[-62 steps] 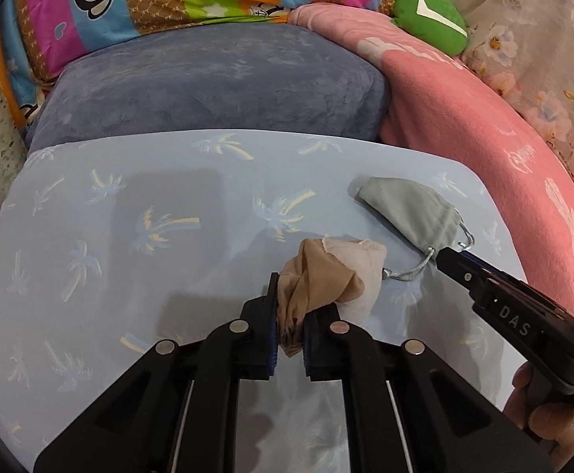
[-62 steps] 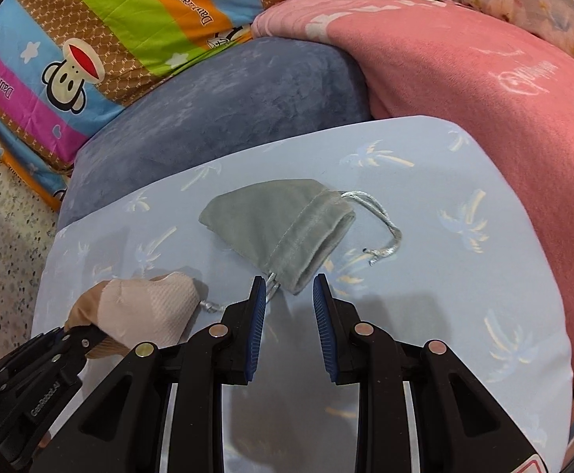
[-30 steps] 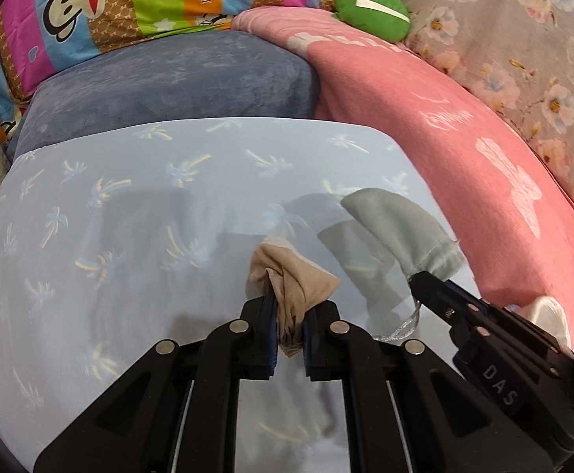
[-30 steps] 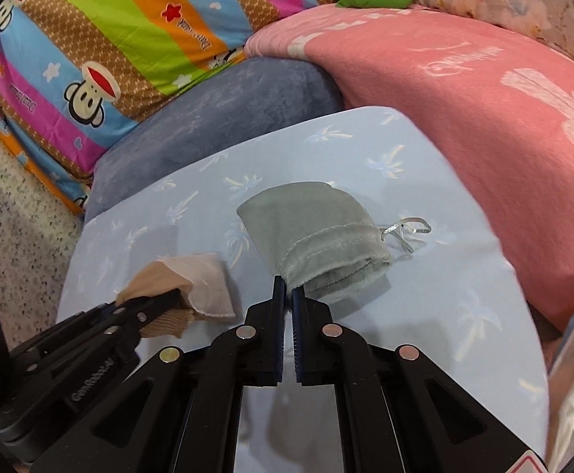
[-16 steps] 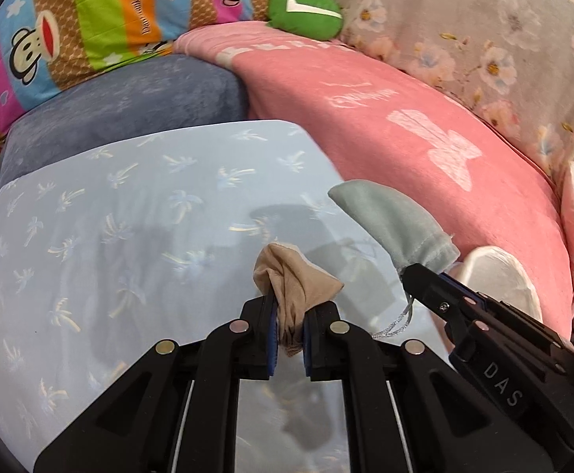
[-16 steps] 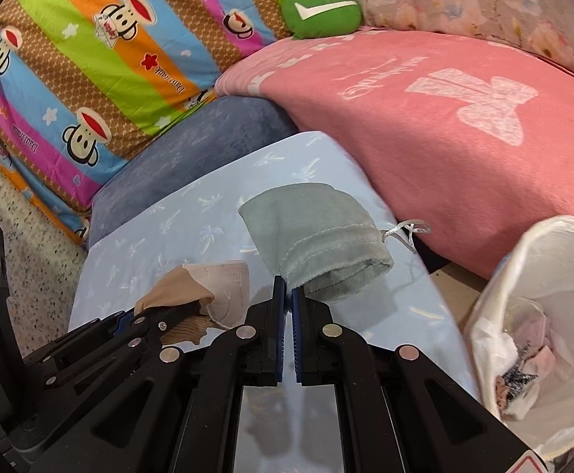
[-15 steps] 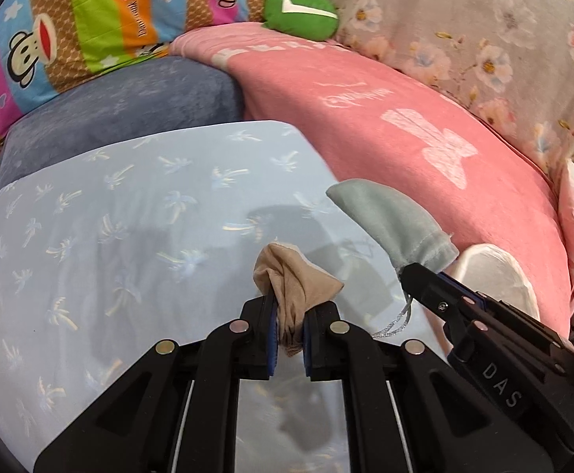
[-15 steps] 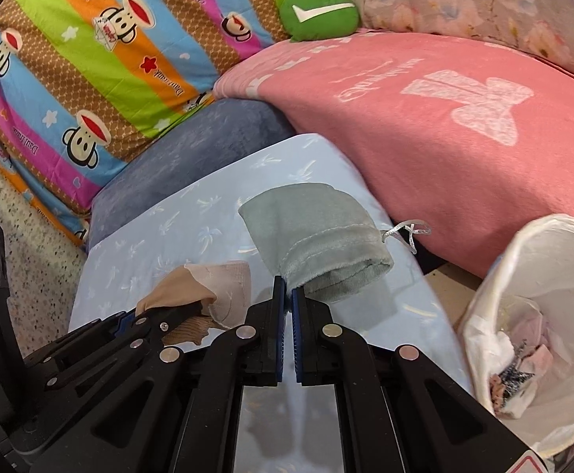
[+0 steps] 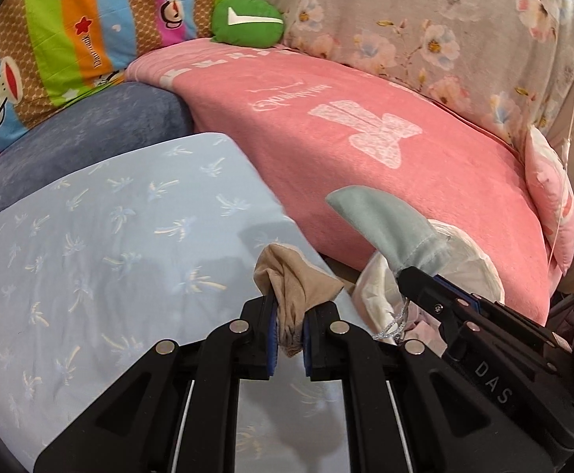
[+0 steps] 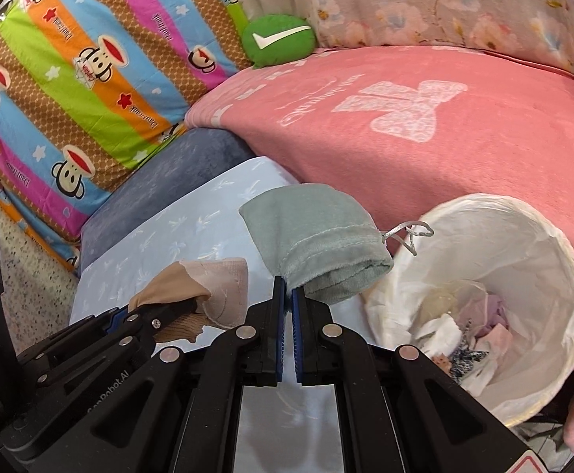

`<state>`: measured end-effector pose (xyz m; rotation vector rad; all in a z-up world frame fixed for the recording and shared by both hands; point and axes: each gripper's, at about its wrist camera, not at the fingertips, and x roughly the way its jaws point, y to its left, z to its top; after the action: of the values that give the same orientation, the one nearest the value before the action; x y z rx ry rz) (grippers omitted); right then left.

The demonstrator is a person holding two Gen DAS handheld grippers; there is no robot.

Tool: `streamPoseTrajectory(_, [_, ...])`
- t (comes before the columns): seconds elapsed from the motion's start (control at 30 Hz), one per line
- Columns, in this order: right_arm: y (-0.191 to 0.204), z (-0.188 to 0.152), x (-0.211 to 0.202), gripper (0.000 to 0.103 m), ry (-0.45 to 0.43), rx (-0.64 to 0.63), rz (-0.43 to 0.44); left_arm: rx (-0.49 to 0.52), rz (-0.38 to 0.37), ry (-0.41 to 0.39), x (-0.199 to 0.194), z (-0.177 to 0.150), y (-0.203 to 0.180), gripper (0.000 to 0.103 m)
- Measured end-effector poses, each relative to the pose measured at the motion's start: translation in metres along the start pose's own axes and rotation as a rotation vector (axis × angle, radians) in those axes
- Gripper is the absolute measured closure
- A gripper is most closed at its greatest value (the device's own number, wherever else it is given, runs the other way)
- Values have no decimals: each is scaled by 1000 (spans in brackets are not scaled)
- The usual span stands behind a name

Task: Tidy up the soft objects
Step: 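Carry the beige stocking and grey pouch over the white trash bin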

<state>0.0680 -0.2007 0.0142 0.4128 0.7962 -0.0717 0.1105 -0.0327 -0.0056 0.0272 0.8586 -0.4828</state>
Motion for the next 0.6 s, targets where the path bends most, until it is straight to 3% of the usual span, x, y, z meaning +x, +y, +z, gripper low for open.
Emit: streamPoseTrajectory(0.6, [-105, -11, -41, 99, -47, 131, -93, 138, -110, 21, 12, -1, -92, 93])
